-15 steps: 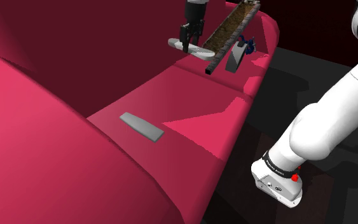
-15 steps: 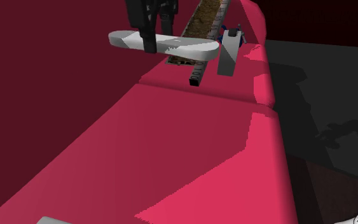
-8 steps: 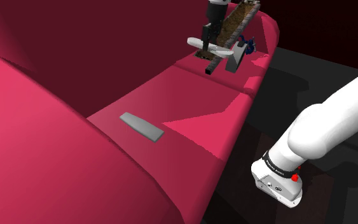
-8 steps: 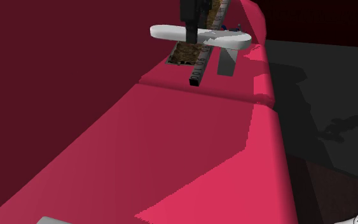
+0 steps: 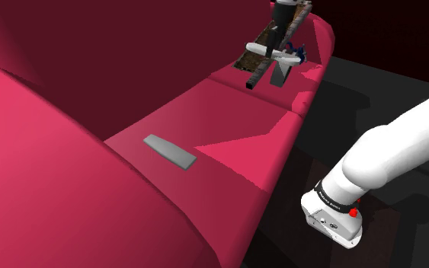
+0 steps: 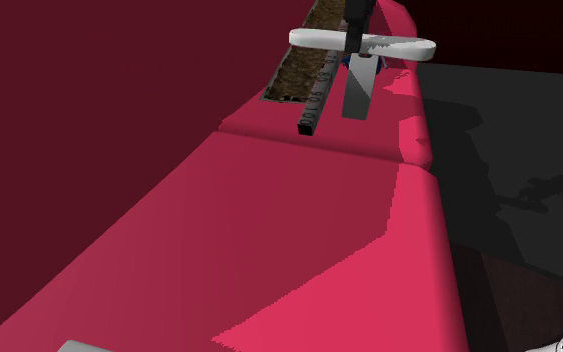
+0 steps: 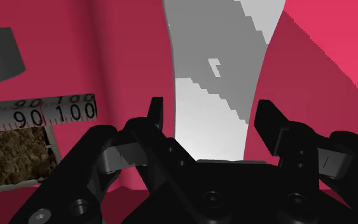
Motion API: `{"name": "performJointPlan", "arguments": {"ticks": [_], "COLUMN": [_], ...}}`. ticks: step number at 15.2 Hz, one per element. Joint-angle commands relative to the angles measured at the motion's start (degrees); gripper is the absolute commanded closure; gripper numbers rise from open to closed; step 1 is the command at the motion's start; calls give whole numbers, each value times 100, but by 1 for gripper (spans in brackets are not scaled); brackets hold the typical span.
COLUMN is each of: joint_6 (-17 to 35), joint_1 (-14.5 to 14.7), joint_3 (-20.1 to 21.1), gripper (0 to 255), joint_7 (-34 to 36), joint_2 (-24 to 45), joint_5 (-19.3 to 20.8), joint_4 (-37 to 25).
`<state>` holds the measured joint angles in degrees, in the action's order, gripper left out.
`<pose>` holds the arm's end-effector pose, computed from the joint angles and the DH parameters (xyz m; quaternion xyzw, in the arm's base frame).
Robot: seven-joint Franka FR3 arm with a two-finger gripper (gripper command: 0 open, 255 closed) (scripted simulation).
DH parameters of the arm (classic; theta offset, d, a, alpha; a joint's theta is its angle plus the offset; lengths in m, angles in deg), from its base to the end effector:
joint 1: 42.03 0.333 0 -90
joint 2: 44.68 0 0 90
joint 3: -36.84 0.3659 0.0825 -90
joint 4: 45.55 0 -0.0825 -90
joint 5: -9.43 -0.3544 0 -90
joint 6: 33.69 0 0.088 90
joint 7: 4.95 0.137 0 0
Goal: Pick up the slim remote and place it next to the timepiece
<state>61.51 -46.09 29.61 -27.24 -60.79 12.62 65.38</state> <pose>0.4162 -0.0986 0.6223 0.9949 0.1007 -0.0007 0.0105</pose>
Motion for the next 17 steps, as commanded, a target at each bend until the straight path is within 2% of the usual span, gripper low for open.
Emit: {"name": "performJointPlan", "arguments": {"ticks": [1,9,17], "joint_6": [46,54,62], "joint_1": [-111,-528,-913], "joint_3": [-182,-928,-1726], "gripper": [255,255,255], "joint_7": [-285,-1404,-2604], "joint_2": [-86,-51,399], "joint_5": [60,255,274], "joint_4": [117,24,-480]}}
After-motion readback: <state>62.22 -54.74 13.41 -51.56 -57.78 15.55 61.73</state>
